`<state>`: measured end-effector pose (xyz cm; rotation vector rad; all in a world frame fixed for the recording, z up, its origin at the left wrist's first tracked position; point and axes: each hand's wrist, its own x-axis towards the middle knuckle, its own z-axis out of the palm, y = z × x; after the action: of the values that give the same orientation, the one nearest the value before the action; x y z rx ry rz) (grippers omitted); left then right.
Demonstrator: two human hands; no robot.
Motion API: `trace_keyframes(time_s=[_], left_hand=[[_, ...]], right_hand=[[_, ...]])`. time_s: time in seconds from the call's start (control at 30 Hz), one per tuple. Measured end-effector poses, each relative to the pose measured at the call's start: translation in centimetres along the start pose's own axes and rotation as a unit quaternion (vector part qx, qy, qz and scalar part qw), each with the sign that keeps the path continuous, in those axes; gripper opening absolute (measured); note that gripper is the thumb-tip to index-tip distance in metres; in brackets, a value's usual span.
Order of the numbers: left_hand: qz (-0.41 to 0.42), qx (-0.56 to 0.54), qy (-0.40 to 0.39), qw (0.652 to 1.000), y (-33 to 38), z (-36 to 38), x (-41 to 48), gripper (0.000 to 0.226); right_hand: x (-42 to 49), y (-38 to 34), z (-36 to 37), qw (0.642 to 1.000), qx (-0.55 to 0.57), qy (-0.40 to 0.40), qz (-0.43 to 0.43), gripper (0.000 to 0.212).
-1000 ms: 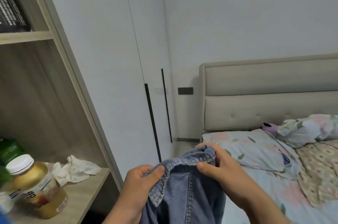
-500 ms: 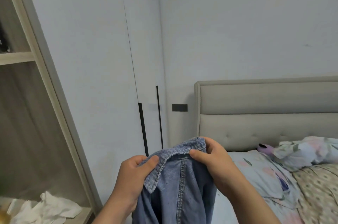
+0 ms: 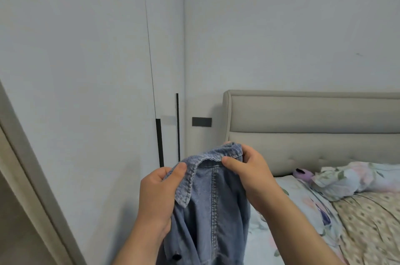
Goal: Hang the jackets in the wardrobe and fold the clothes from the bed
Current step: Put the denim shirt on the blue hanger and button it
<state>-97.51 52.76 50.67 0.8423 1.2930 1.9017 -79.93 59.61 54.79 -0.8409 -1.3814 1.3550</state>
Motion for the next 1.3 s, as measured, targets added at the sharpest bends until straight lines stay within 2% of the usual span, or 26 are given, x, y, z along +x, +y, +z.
trace_keyframes(time_s=[0.07,0.2,0.3,0.37,0.43,0.5,0.6,0.77,0.93,1.17,1.3], left_hand=[[0.002,0.004,0.008,1.000,-1.0,-0.1,0.9,0.069],[0.002,0.027,0.065,0.998,-2.9,0.0,2.6,0.057],[0.002,0.024,0.094,0.995,-4.4,0.1,3.9,0.068],[0.000,0.020,0.109,0.994,-5.3,0.2,5.2,0.076],[-0.009,0.034,0.114,0.993,-6.1,0.3,6.5,0.075],[-0.018,0.058,0.117,0.991,-7.1,0.0,7.7,0.069],[-0.032,0.108,0.136,0.984,-8.3,-0.5,9.2,0.071],[-0.024,0.230,0.180,0.956,-9.1,-0.3,10.9,0.056],[-0.013,0.211,0.233,0.949,-9.4,-1.5,11.8,0.041],[0.012,0.258,0.244,0.935,-9.0,-2.2,11.3,0.031],[0.017,0.257,0.234,0.938,-8.6,-1.8,11.6,0.033]], right_hand=[[1.1,0.6,0.2,1.000,0.002,0.009,0.002,0.026],[3.5,1.7,0.6,1.000,-0.008,-0.027,0.003,0.027],[5.8,3.0,0.9,0.999,-0.004,-0.040,0.023,0.029],[8.0,4.1,1.0,0.998,0.003,-0.057,0.030,0.024],[10.4,5.0,1.1,0.997,-0.007,-0.071,0.038,0.018],[13.1,5.8,1.2,0.994,-0.027,-0.091,0.049,0.023],[17.7,7.0,2.0,0.988,-0.050,-0.136,0.057,0.023],[24.2,9.3,6.0,0.971,-0.059,-0.226,0.059,0.014],[26.9,11.2,10.4,0.927,-0.127,-0.347,0.061,0.025],[27.3,12.2,13.0,0.945,-0.111,-0.305,0.040,0.012],[27.3,12.0,13.4,0.944,-0.077,-0.313,0.071,0.009]])
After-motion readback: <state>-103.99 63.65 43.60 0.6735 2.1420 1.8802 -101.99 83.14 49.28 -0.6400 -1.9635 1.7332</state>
